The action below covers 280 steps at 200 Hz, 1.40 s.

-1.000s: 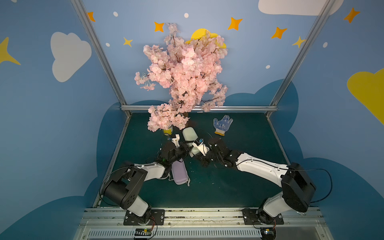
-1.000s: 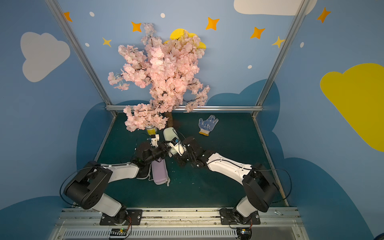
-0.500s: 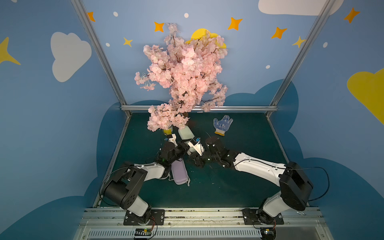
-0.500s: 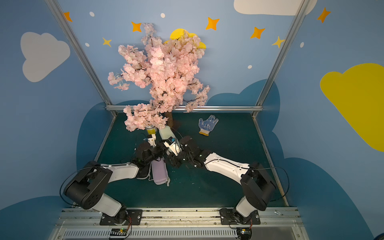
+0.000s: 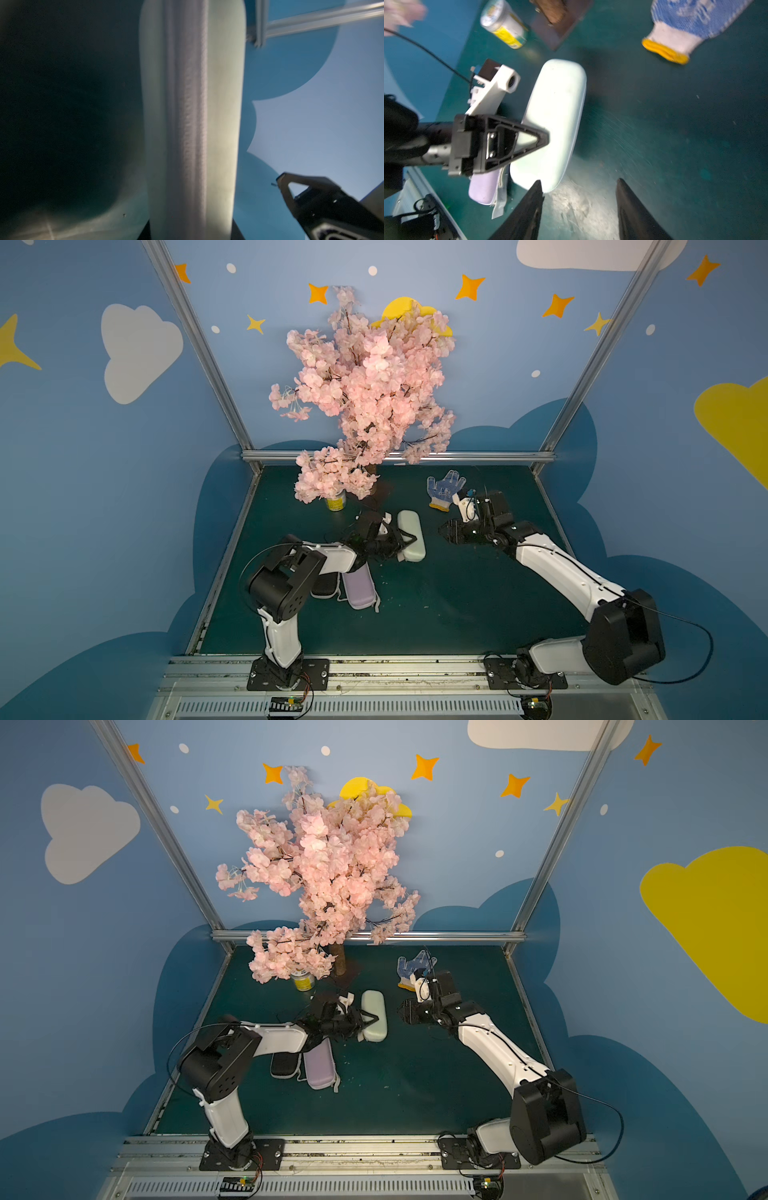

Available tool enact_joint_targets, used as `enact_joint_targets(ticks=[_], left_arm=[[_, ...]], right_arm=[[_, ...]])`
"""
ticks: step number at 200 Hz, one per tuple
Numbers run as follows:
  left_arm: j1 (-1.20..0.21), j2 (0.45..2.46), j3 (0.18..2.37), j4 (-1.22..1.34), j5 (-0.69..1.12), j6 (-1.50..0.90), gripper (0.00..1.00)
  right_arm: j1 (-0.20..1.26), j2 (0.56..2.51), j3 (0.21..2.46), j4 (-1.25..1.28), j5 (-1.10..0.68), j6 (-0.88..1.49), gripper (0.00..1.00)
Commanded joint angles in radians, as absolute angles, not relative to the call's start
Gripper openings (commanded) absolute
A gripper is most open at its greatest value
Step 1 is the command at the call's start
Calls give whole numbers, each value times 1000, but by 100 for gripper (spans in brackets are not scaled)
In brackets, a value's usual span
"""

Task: Put umbrellas into zippered umbrella sleeves
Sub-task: Place the umbrella sleeve at the center of the board, then reset both arms

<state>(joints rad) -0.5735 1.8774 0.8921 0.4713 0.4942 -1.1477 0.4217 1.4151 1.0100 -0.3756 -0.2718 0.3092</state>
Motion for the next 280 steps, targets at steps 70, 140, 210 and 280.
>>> enact_joint_targets(ticks=[70, 140, 210, 280], left_arm=[[-575, 1820, 954, 38, 472, -922, 58], [-539, 1605, 988, -389, 163, -731, 73], [-723, 1345, 582, 312, -484, -188, 79], [-530, 1119, 486, 421, -745, -50, 81]], right_arm=[[423, 1643, 1136, -529, -401, 393, 57], [438, 1638, 1167, -594, -311, 336, 56], [466, 1173, 728, 1, 244, -86, 85], [172, 1121, 619, 81, 391, 45, 86]])
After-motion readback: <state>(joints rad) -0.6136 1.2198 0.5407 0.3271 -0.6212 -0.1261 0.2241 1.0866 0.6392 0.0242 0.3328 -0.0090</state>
